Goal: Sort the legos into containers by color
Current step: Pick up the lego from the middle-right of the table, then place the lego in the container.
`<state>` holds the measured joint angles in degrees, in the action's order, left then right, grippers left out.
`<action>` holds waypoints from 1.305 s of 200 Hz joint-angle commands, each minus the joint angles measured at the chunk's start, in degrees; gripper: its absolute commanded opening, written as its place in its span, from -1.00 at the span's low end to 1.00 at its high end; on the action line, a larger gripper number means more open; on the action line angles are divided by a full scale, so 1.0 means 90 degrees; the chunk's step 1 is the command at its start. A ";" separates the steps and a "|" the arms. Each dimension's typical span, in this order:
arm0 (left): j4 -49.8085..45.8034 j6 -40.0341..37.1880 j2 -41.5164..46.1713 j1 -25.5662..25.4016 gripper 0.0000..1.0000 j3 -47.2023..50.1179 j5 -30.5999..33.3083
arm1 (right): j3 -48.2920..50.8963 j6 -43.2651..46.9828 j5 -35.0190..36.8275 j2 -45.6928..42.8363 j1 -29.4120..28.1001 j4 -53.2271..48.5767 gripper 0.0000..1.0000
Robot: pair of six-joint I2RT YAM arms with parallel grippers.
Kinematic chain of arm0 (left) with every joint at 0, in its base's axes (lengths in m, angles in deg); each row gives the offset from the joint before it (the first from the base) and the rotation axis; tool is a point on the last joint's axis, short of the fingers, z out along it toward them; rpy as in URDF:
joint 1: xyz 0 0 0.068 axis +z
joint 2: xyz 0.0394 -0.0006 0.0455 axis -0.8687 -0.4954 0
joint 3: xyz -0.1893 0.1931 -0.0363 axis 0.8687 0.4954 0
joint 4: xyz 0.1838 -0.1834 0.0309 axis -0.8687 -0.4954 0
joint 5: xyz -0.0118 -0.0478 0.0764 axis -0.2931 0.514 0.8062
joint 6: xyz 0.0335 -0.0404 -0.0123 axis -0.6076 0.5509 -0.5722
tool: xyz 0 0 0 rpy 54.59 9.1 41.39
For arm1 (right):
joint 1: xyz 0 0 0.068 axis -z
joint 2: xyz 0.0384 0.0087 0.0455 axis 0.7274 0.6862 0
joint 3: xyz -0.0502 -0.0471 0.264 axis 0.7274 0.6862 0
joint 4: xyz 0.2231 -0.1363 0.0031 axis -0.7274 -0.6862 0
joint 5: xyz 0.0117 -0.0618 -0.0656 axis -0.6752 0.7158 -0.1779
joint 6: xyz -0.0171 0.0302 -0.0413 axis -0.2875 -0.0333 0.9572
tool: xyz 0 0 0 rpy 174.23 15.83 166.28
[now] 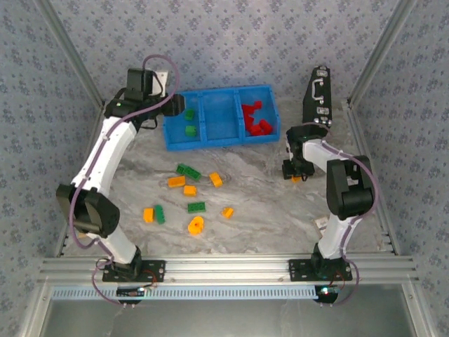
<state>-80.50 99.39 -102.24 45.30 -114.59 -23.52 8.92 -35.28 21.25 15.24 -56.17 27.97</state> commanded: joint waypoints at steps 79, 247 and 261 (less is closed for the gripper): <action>-0.0574 -0.0291 0.1009 0.0614 0.13 0.0931 -0.0652 | -0.0092 -0.0044 -0.0294 -0.0376 -0.0095 -0.0430 -0.55; 0.0066 0.1434 0.2573 0.0779 0.13 0.4854 -0.1098 | -0.9141 0.0455 -0.0553 0.4071 -0.2097 -0.1152 -0.65; -0.0120 0.1493 0.2717 0.0763 0.18 0.4975 -0.0607 | -0.9246 0.0526 -0.0631 0.4335 -0.2109 -0.0987 -0.61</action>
<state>-81.23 108.68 -81.19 52.08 -71.07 -34.73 -69.68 -32.57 16.99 49.58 -74.75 22.31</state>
